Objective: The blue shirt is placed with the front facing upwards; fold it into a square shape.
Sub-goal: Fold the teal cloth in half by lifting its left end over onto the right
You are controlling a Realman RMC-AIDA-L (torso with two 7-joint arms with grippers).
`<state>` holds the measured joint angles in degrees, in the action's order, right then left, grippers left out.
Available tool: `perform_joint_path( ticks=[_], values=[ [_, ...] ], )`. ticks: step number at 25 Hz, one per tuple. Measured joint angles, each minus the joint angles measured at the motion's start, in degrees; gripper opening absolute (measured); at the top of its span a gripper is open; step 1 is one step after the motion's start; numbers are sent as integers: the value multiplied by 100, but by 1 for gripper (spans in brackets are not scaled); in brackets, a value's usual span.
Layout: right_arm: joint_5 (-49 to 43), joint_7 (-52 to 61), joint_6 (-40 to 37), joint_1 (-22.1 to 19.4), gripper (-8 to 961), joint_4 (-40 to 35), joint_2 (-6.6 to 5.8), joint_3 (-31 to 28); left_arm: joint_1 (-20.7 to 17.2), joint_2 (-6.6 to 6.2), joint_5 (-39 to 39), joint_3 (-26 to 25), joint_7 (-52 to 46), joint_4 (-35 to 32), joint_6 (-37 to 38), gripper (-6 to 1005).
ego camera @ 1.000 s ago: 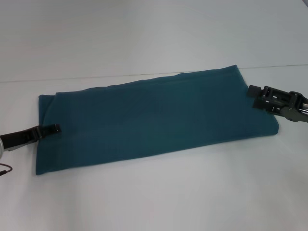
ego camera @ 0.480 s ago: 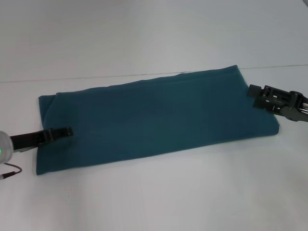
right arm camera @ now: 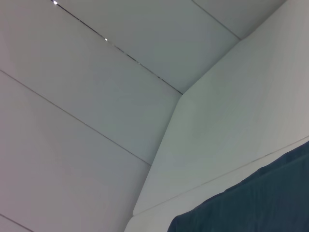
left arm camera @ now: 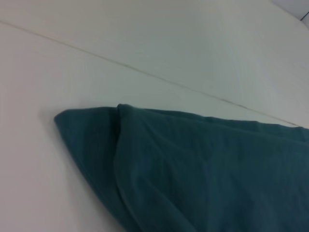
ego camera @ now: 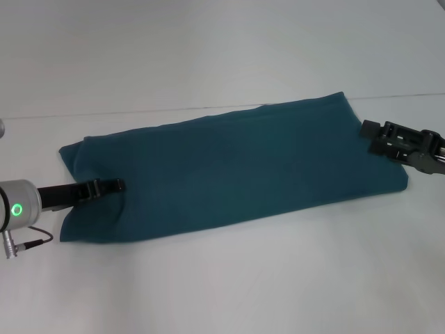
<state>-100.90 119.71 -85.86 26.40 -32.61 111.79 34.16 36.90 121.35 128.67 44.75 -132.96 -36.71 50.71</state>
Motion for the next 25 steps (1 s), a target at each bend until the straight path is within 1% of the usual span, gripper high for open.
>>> perform_joint_path(
  ticks=[1, 6, 17, 22, 25],
  values=[
    [-1, -1, 0, -2, 867, 0, 0, -2, 1, 4, -5, 4, -7, -20, 10, 793],
    [-10, -9, 1, -4, 866, 0, 7, -7, 46, 11, -9, 12, -12, -71, 40, 557],
    [-3, -9, 0, -4, 863, 9, 4, -7, 68, 0, 24, 17, 11, -79, 45, 311],
    [0, -9, -1, -3, 862, 63, -5, -43, 30, -3, -10, -12, 25, -218, 194, 116],
    [-2, -9, 1, -4, 861, 89, -14, -85, -83, 17, -67, -41, 19, -485, 464, 100]
  ],
)
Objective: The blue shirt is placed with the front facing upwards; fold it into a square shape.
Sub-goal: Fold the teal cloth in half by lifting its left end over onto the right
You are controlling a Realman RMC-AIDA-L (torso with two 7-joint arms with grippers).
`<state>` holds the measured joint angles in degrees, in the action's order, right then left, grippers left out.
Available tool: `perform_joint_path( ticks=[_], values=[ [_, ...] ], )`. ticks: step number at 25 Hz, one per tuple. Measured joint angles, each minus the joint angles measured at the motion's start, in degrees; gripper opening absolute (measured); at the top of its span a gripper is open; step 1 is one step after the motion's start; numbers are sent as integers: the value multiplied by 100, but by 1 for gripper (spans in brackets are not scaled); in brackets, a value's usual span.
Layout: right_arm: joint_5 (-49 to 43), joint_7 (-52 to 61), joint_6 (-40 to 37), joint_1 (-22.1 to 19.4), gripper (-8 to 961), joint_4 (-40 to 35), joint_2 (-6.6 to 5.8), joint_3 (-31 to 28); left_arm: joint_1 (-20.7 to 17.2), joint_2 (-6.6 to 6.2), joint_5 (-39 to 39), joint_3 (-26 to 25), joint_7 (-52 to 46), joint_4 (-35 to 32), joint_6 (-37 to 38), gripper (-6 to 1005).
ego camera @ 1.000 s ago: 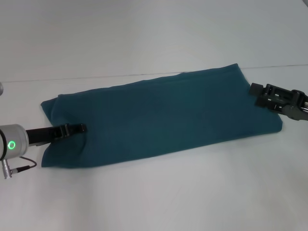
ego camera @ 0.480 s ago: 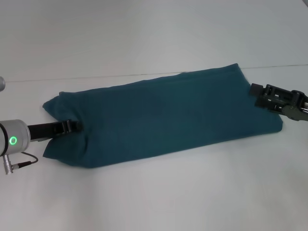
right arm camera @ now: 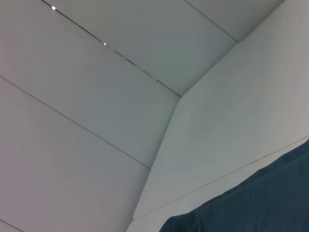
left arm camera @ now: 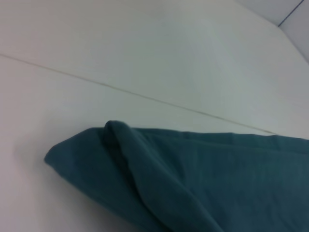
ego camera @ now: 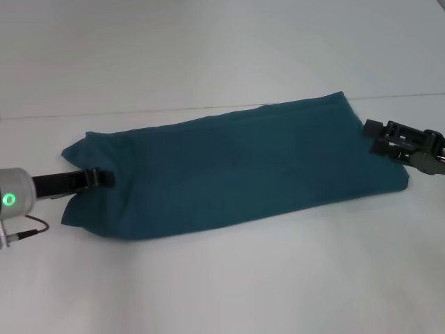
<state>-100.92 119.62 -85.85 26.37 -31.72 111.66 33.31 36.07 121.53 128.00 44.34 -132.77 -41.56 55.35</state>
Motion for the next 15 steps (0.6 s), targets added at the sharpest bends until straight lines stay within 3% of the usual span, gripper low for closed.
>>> perform_joint_path(
  ticks=[8, 9, 15],
  values=[
    [-17, 0, 6, 1, 859, 2, 2, -16, -249, -141, -48, -384, -92, -411, 375, 100],
    [-18, 1, 7, 0, 859, 2, 5, -17, -269, -227, 17, -441, -104, -394, 401, 100],
    [-23, 26, 8, 0, 858, 1, 5, -18, -173, -353, 695, -752, -136, -416, 407, 100]
  ],
)
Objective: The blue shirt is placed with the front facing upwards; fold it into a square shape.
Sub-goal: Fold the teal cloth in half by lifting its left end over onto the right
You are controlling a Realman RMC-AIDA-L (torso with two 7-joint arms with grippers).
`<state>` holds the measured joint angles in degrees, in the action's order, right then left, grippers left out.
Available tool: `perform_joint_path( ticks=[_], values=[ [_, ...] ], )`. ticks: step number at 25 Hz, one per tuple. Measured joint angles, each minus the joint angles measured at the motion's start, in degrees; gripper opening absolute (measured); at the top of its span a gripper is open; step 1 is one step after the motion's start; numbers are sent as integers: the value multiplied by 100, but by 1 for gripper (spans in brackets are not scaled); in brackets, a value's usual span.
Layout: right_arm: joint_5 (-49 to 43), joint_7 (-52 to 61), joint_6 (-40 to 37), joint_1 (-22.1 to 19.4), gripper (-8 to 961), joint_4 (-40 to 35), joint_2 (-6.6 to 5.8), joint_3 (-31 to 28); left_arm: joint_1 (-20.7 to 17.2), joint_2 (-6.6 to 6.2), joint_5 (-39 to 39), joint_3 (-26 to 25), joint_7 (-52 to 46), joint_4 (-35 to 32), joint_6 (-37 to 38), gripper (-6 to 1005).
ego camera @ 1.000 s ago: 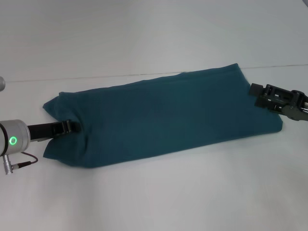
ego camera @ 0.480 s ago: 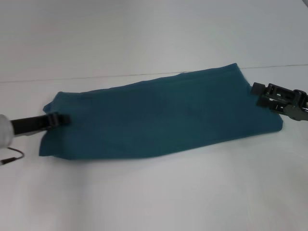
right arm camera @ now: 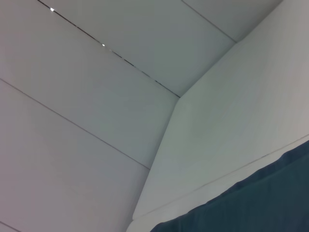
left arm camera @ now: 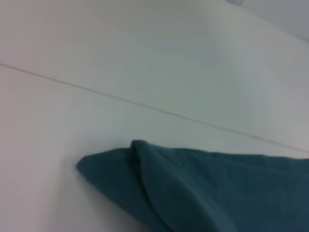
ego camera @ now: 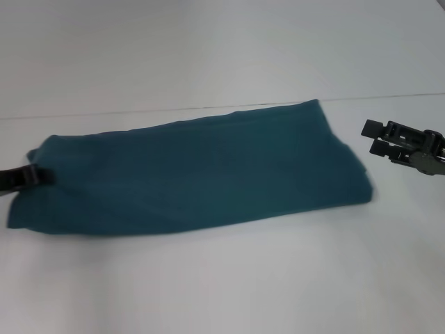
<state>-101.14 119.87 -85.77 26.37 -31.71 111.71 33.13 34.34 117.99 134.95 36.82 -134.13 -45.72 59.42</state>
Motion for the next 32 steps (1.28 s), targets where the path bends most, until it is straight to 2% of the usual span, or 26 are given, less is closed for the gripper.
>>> perform_joint_path(
  ticks=[5, 9, 23, 27, 32],
  values=[
    [-2, 3, 0, 0, 856, 23, -7, 0, 199, -142, 831, -276, -23, -68, -68, 100],
    [-3, -16, 10, 0, 855, 65, -23, 0, 299, -204, 1238, -387, -81, -133, -74, 100],
    [-4, -17, 44, 37, 852, 68, -24, 14, 298, -221, 1792, -507, -350, -380, -370, 99],
    [-7, -14, 45, 46, 851, 68, -22, 10, 266, -112, 1797, -380, -529, -886, -72, 99],
    [-10, -19, 44, 41, 849, 69, -19, 7, 262, 146, 1803, -91, -826, -1851, 509, 99]
  ],
)
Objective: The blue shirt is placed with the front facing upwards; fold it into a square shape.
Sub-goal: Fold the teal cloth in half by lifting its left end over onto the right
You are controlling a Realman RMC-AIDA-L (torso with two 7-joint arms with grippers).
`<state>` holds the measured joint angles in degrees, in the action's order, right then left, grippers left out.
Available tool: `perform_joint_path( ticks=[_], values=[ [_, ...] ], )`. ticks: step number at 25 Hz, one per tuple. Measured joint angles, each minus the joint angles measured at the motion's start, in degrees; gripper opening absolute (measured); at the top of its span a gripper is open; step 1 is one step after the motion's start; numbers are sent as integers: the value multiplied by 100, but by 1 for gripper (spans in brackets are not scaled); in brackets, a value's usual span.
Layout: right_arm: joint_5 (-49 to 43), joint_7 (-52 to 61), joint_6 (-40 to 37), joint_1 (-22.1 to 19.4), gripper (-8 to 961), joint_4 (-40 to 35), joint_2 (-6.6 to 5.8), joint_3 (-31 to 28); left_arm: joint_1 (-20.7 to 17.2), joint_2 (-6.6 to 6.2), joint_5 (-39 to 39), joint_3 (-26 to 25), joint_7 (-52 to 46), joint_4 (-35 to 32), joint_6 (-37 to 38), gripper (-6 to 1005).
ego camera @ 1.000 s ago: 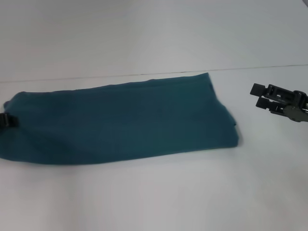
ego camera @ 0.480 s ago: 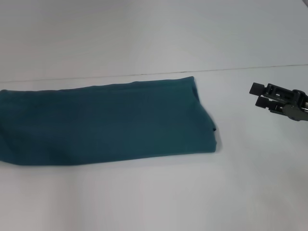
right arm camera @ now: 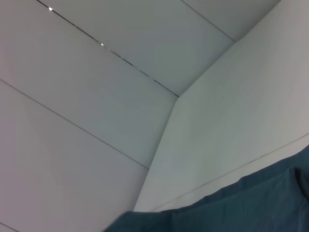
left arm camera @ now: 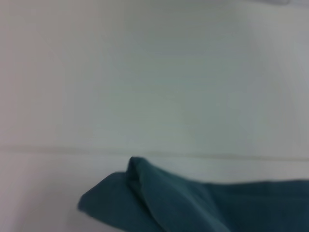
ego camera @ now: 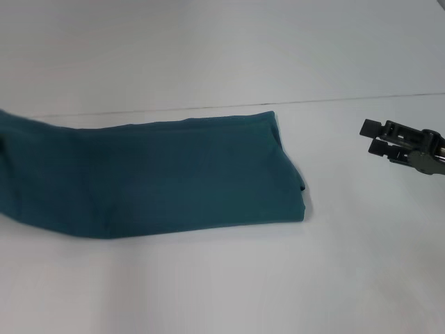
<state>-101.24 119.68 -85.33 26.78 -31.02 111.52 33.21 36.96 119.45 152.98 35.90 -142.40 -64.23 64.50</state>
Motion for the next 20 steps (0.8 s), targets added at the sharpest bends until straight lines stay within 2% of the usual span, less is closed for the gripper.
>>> perform_joint_path(
  ticks=[1, 4, 11, 16, 20],
  values=[
    [-1, 0, 0, 0, 849, 0, 0, -1, 8, 76, 1, 64, -79, -318, 190, 99],
    [-1, -1, -1, 8, 848, 0, 1, -3, 38, 152, 6, 332, -363, -894, 561, 99],
    [-1, -13, -4, 20, 847, 0, 10, -1, 156, 100, 83, 1285, -1154, -1954, 1215, 99],
    [-1, -15, -2, 21, 845, 0, 10, 9, 528, 166, 414, 1520, -1207, -2260, 1560, 99],
    [-1, -15, 0, 18, 844, 0, 14, 10, 877, 202, 810, 1990, -1337, -2269, 1665, 100]
  ],
)
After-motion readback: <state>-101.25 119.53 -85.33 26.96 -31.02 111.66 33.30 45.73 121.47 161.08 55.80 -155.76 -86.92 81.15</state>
